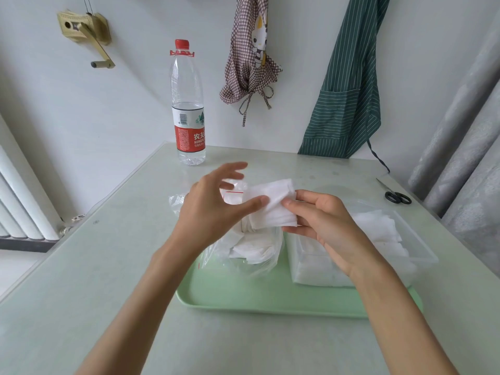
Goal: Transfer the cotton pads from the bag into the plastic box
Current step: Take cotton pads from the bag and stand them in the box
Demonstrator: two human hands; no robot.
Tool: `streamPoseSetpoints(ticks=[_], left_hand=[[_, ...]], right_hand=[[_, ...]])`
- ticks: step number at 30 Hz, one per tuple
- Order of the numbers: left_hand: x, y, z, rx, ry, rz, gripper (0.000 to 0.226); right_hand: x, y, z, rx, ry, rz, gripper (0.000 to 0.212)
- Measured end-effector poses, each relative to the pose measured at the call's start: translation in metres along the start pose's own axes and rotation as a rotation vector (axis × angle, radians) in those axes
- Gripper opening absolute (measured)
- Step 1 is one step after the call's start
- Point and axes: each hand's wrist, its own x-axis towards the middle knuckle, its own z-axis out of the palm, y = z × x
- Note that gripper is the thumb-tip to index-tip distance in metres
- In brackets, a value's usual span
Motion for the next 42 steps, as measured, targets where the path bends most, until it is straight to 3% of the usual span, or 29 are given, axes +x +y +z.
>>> streamPoseSetpoints(ticks=[4,9,11,15,19,22,27,30,36,42], left_hand=[[0.001,0.002,-0.007,-0.261,-0.236,-0.103,0.031],[0.002,0.0,-0.009,-0.223,-0.342,-0.135,0.015],[0.002,-0.001,-0.005,-0.205,-0.309,-0.124,0.016],[0.001,-0.002,0.003,-0.134,-0.025,-0.135,0.03],[0.0,0.013,-0.002,-0.558,-0.168,-0.232,0.025],[0.003,0.013,-0.006,-0.817,-0.279,-0.37,0.033],[0.002,0.008,-0.002,-0.733,-0.365,-0.315,0.024],[-0.001,0.006,0.001,-0.67,-0.379,-0.276,0.02],[-0.001,0.003,0.01,-0.604,-0.415,-0.268,0.021],[0.001,0.003,0.012,-0.648,-0.297,-0.311,0.016]], right_hand=[[-0.001,-0.001,-0.001,-0.017,-0.039,0.01,0.015],[-0.001,0.0,0.001,-0.013,-0.03,-0.036,0.013],[-0.002,0.0,0.002,-0.048,0.0,-0.107,0.016],[-0.002,0.001,0.007,-0.221,0.17,-0.37,0.023],[-0.003,0.005,0.009,-0.548,0.296,-0.672,0.025],[-0.002,0.009,0.005,-0.669,0.287,-0.741,0.029],[-0.007,0.004,0.014,-0.456,0.21,-0.637,0.009],[-0.005,0.001,0.015,-0.352,0.263,-0.527,0.021],[-0.002,0.006,0.009,-0.412,0.332,-0.448,0.011],[-0.003,-0.006,-0.004,-0.001,0.284,-0.155,0.01]])
